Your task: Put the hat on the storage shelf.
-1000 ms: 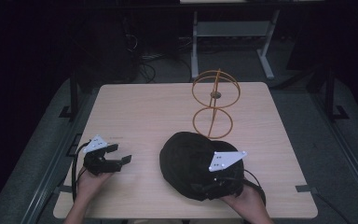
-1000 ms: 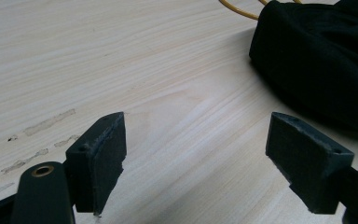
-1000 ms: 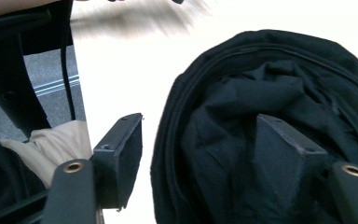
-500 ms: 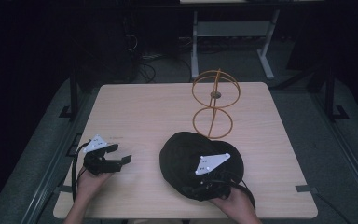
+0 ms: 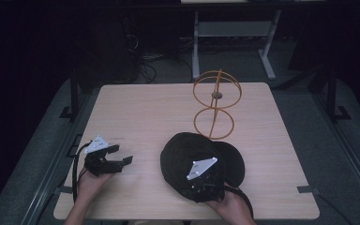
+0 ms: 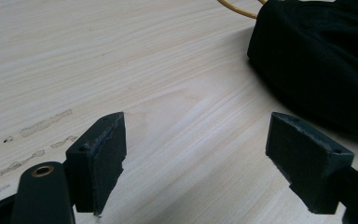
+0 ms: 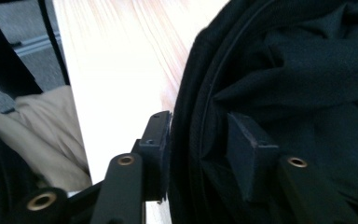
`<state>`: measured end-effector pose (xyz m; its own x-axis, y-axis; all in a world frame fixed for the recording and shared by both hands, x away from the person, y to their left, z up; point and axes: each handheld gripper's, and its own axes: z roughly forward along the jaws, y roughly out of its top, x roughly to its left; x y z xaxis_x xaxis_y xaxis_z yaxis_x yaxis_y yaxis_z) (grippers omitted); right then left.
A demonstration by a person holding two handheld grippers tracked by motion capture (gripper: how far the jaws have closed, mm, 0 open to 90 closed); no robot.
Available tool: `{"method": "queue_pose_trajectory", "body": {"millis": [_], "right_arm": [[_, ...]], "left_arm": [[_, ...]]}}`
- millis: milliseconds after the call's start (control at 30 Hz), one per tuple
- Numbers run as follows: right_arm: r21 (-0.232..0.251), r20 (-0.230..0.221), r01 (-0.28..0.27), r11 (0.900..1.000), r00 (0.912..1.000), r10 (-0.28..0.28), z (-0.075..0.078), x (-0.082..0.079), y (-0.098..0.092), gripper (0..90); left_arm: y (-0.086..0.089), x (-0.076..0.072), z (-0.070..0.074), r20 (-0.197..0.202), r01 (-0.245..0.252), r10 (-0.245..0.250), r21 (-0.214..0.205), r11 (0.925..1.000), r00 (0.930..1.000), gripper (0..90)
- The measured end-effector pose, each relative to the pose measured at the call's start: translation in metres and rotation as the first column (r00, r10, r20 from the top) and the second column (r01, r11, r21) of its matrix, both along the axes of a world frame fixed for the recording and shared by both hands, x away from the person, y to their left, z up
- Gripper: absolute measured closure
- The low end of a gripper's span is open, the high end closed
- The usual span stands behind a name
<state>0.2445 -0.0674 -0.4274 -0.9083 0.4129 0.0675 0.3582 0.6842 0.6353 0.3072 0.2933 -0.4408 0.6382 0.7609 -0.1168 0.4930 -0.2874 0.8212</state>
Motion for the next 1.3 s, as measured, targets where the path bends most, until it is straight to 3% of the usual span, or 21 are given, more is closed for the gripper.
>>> {"method": "queue_pose_trajectory", "body": {"millis": [233, 400, 467, 567, 800, 900, 1100, 1300], "right_arm": [[-0.066, 0.004, -0.016, 0.9977, 0.9999, 0.017, -0.004, -0.002, 0.006, 70.4], [-0.075, 0.008, -0.053, 0.9957, 0.9985, 0.054, -0.004, -0.002, 0.005, 80.2], [-0.067, -0.007, -0.053, 0.9963, 0.9986, 0.053, -0.001, -0.003, 0.004, 81.5], [-0.055, 0.007, -0.063, 0.9965, 0.9979, 0.064, 0.003, -0.003, 0.001, 82.1], [0.015, 0.011, -0.060, 0.9981, 0.9981, 0.060, 0.021, -0.002, -0.014, 82.0], [0.051, 0.019, -0.064, 0.9966, 0.9978, 0.063, 0.031, 0.000, -0.023, 82.0], [0.142, 0.023, -0.053, 0.9884, 0.9985, 0.051, 0.052, 0.007, -0.040, 81.7], [0.193, 0.023, -0.054, 0.9796, 0.9985, 0.050, 0.069, 0.010, -0.051, 81.6]], "left_arm": [[-0.001, 0.000, 0.000, 0.002, 0.002, -0.002, 0.004, 1.0000, 1.0000, 20.0], [-0.002, 0.000, -0.001, -0.001, 0.005, -0.005, 0.003, 1.0000, 1.0000, 20.0], [-0.002, 0.000, -0.001, -0.001, 0.006, -0.006, 0.003, 1.0000, 1.0000, 20.0], [-0.003, 0.000, 0.000, -0.001, 0.012, -0.012, 0.008, 0.9999, 0.9999, 20.1], [-0.005, -0.001, -0.001, 0.001, 0.024, -0.024, 0.007, 0.9997, 0.9997, 20.0], [-0.008, -0.002, 0.001, 0.003, 0.035, -0.035, -0.012, 0.9993, 0.9994, 20.1], [-0.015, -0.005, 0.004, 0.013, 0.066, -0.065, -0.048, 0.9967, 0.9978, 20.1], [-0.030, -0.008, 0.010, 0.029, 0.117, -0.116, -0.052, 0.9917, 0.9928, 20.1]]}}
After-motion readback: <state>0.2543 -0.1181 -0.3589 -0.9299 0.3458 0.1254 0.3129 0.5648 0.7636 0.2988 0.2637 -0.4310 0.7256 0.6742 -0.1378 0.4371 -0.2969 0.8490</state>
